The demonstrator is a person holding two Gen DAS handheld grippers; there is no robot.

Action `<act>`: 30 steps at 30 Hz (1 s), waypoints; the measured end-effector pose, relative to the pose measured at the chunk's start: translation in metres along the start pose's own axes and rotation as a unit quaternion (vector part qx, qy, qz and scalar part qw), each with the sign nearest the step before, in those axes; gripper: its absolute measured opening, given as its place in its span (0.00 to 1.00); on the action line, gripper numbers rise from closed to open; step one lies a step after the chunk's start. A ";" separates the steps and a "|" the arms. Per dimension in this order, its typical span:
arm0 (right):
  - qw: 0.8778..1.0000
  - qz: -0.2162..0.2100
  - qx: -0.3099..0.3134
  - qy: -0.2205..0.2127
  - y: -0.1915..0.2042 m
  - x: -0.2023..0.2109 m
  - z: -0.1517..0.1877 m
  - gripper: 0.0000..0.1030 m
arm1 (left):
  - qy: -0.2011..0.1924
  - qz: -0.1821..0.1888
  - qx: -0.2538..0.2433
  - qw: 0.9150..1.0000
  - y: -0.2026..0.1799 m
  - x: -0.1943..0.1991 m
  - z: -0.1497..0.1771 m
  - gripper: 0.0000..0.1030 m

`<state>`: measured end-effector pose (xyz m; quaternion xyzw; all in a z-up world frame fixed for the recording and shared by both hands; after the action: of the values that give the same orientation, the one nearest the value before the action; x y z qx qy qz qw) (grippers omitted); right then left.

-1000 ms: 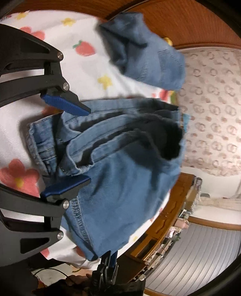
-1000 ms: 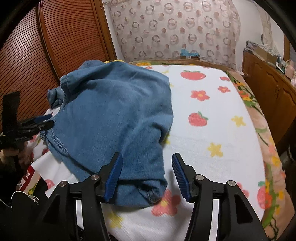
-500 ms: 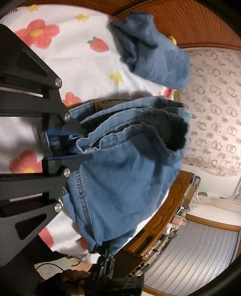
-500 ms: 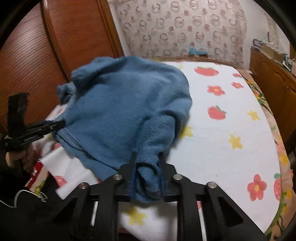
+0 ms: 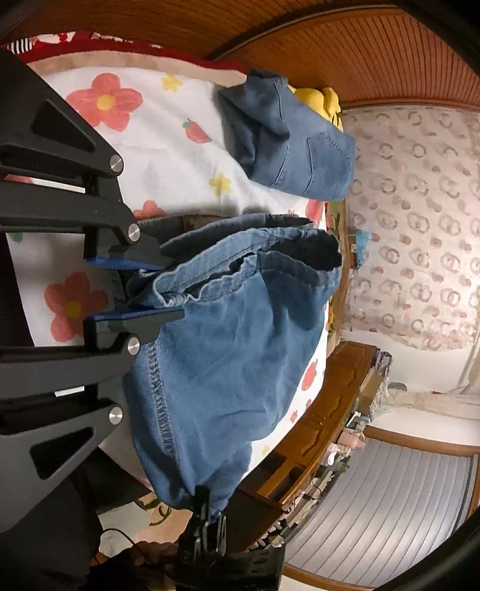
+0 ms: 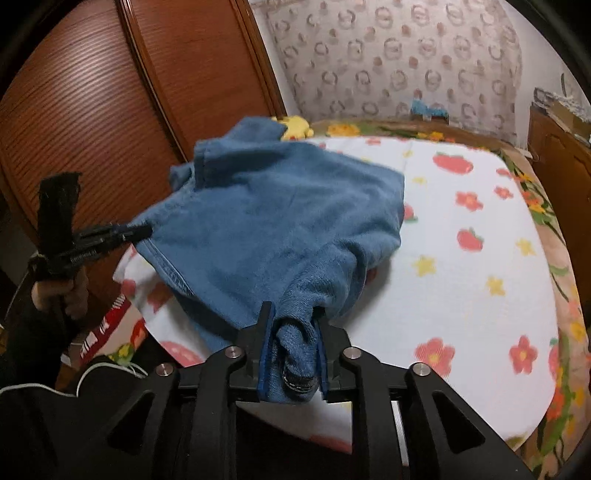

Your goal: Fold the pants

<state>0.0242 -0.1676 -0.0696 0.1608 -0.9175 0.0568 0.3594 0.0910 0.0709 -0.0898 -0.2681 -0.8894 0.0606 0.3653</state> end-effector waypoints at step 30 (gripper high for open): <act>0.998 0.060 -0.027 -0.006 -0.016 -0.042 -0.016 0.50 | 0.007 0.010 -0.034 0.999 -0.021 -0.094 -0.084 0.73</act>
<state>0.0692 -0.1685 -0.0867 0.0962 -0.9287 0.0525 0.3541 0.1947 -0.0037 -0.0806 -0.2894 -0.8858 0.0318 0.3615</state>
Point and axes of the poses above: each gripper's, at about its wrist camera, not at the fingertips, and x roughly against the way its jaws point, y to its left, z to its underside, the point moved 7 cm from there along -x, roughly the way its jaws point, and after that the axes turned 15 degrees about z, right-handed, at the moved point
